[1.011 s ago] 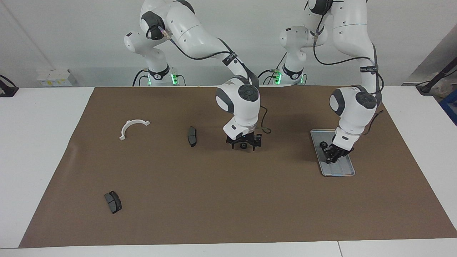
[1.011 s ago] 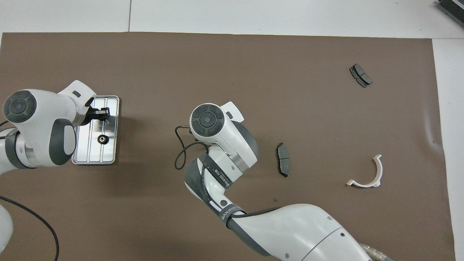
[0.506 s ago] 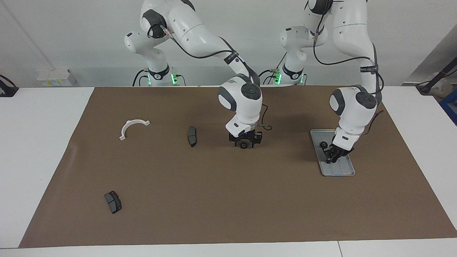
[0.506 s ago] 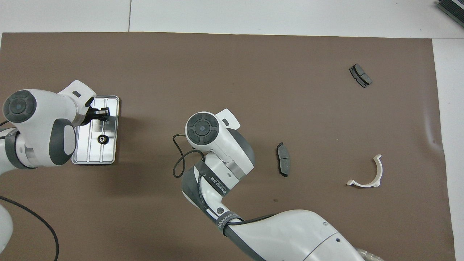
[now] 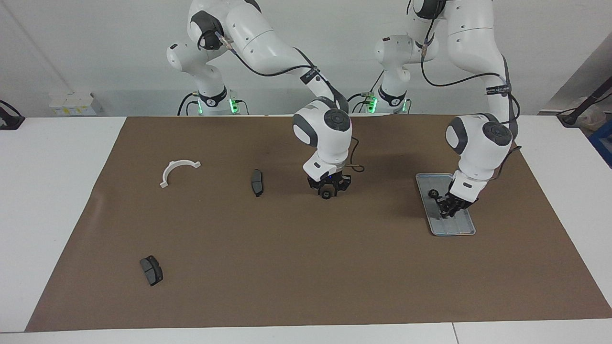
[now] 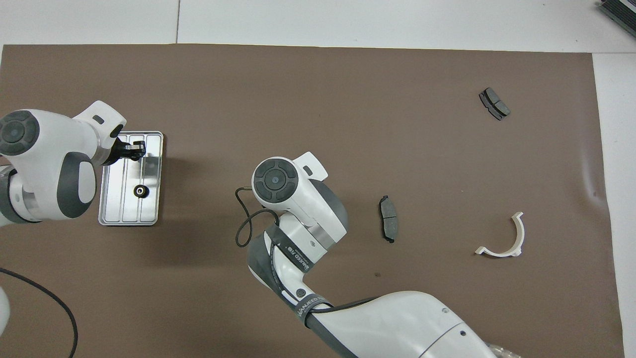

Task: Place bearing gear from tray to pile
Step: 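Carry the gear toward the grey block while the left gripper carries its gear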

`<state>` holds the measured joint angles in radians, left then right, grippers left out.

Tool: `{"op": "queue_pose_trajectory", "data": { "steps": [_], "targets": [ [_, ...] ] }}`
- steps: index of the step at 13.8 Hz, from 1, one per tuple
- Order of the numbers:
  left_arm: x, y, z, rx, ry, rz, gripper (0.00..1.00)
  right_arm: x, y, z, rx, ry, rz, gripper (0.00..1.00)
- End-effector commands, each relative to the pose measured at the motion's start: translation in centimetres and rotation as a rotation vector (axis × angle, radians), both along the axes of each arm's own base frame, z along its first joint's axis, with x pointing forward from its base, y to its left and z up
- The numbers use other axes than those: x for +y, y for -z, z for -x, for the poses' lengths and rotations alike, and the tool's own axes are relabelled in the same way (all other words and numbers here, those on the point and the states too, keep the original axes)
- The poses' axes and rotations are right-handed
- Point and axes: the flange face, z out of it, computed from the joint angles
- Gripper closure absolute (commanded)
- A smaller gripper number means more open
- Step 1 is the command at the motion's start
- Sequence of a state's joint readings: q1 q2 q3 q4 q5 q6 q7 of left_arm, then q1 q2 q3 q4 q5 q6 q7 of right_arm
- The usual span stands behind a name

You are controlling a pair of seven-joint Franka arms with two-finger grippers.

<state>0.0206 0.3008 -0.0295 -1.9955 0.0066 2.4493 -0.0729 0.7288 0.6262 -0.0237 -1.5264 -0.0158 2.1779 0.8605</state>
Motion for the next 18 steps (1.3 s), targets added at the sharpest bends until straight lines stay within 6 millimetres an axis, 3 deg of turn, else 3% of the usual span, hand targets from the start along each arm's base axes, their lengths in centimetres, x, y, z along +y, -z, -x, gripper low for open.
{"op": "queue_pose_trajectory", "data": {
  "steps": [1, 2, 5, 8, 9, 12, 15, 18],
  "targets": [
    [0.3, -1.3, -0.1, 0.013, 0.000, -0.007, 0.99, -0.6, -0.4, 0.2, -0.014, -0.015, -0.008, 0.68],
    [0.0, -2.3, -0.2, 0.019, 0.002, -0.006, 0.99, -0.7, -0.3, 0.3, -0.013, -0.015, -0.007, 0.68],
    [-1.1, -5.4, -1.0, 0.056, -0.015, 0.000, 0.99, -1.2, -1.2, -0.3, -0.020, -0.005, -0.006, 0.82],
    [-3.9, -6.2, -0.7, 0.054, -0.037, 0.008, 0.99, -5.1, -5.0, -2.6, -0.050, 0.025, -0.027, 0.89],
    [-5.7, -6.1, -0.5, 0.059, -0.055, 0.012, 0.99, -7.0, -5.9, -2.9, -0.052, 0.022, -0.028, 0.90],
    [-14.1, -6.2, 1.0, 0.055, -0.107, 0.034, 0.99, -15.4, -7.5, -2.4, -0.030, 0.027, -0.017, 0.94],
    [-23.0, -6.0, 4.6, 0.071, -0.103, 0.044, 0.98, -22.0, -8.3, -1.9, -0.015, -0.018, -0.005, 0.94],
    [-28.8, -4.7, 8.2, 0.084, -0.064, 0.043, 0.96, -28.2, -7.9, -2.0, 0.010, -0.079, 0.008, 0.94]
  ]
}}
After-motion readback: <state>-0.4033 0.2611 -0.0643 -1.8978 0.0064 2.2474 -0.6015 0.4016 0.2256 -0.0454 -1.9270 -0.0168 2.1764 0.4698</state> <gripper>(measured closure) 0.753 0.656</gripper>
